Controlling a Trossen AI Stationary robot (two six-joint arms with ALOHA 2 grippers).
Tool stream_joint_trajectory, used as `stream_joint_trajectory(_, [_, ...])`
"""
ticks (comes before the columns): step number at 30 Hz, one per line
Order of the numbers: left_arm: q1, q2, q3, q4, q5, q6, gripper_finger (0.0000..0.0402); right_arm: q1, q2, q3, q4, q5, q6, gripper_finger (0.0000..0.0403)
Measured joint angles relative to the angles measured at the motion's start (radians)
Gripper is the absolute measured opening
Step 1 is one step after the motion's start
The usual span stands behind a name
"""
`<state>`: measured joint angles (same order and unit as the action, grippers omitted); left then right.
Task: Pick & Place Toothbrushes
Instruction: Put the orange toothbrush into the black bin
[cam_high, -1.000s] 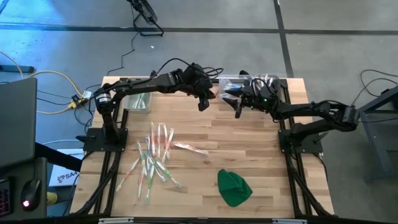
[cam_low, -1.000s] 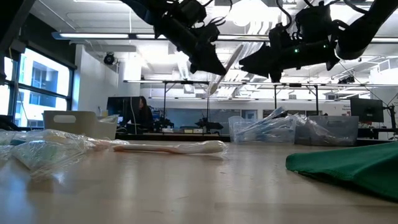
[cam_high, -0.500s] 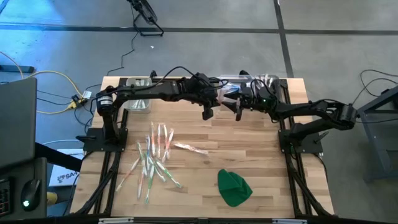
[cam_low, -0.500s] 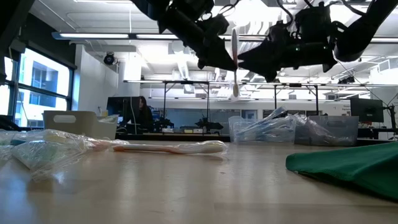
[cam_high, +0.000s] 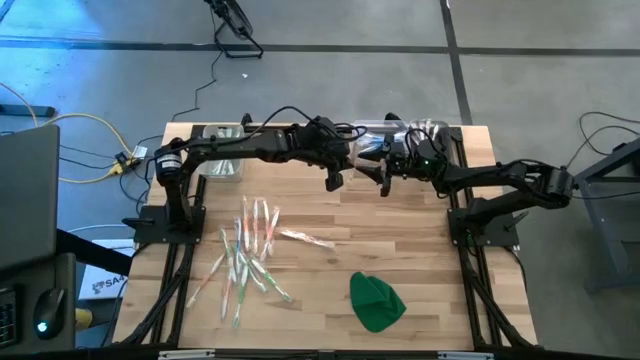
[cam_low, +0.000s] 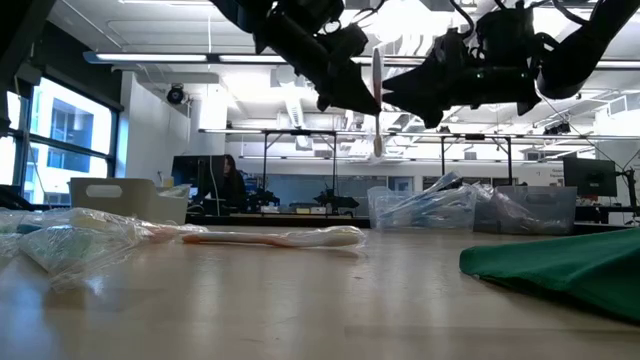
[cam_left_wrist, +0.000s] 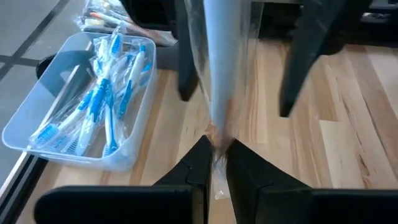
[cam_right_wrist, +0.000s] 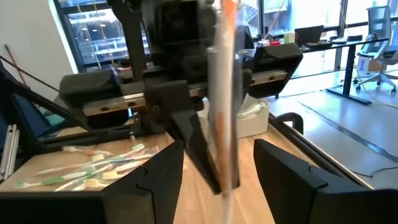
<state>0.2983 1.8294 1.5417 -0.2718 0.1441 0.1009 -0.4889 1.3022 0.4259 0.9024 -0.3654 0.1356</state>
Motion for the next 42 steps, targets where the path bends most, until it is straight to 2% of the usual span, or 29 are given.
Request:
stream_joint_trajectory(15, [-0.032,0.042,-0.001,0.060,0.009,-0.017,0.0019,0.044,0.000,0.000,0.049,-0.031,-0.008,0.0182])
stream_joint_trajectory(21, [-0.031,0.040,-0.001,0.074,0.009,-0.019,0.0020,0.042,0.000,0.000,0.049,-0.026,-0.009,0.0137])
stream_joint_trajectory(30, [-0.031,0.040,-0.001,0.082,0.008,-0.023,0.0021,0.042,0.000,0.000,0.033,0.049,-0.019,0.0022])
stream_joint_trajectory(39, [-0.030,0.040,-0.001,0.086,-0.004,-0.030,0.0023,0.042,0.000,0.000,0.030,0.052,-0.030,0.0022])
stream_joint_trajectory(42, [-0.031,0.040,-0.001,0.089,-0.013,-0.053,0.0043,0.042,0.000,0.000,0.030,0.053,-0.027,0.0022])
